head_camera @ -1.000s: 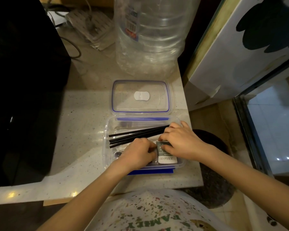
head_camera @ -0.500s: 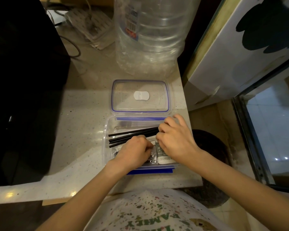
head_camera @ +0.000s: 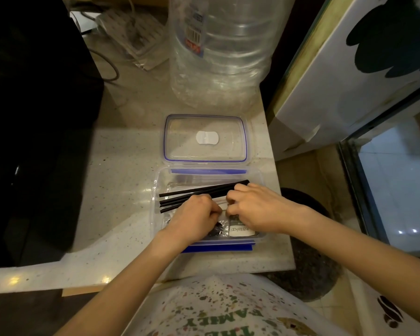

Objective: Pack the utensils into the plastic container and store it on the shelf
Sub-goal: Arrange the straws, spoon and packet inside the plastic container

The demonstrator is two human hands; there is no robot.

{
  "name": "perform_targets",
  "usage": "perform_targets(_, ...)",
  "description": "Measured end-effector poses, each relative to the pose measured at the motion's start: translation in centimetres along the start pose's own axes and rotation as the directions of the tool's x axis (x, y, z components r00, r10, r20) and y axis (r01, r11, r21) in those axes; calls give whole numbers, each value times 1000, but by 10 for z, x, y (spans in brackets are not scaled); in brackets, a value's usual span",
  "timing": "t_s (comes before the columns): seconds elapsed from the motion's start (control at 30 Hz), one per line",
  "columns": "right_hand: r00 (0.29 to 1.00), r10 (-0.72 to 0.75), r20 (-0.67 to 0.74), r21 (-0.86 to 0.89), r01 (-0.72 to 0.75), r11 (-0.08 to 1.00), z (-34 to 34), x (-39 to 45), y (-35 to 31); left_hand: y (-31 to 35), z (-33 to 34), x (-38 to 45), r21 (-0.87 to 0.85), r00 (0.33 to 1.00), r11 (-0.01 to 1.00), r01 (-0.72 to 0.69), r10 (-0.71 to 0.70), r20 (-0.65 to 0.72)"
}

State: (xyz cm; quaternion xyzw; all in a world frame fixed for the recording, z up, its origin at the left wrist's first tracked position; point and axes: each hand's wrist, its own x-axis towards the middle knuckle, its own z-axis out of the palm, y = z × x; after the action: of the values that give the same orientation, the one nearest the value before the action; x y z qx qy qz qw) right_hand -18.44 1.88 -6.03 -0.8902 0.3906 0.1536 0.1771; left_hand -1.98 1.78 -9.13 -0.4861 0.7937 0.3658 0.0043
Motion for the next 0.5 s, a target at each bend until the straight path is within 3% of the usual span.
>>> perform_targets(0.1,1000,13,26,89,-15,996,-7,-2,-1,-1,-2,0,-11,999,1000,-13,14,33)
perform_targets(0.2,980,21,197,142,-50,989,-15,-3,-1,-2,-4,-1,-3,997,999,-38,38,69)
perform_targets(0.27,954,30,298,89,-58,994,-18,-3,-2,-2,-5,-2,21,995,998,-55,53,87)
perform_targets(0.5,971,-10,240,3,10,1000,-14,-2,-5,-4,-7,-2,50,993,996,-74,69,98)
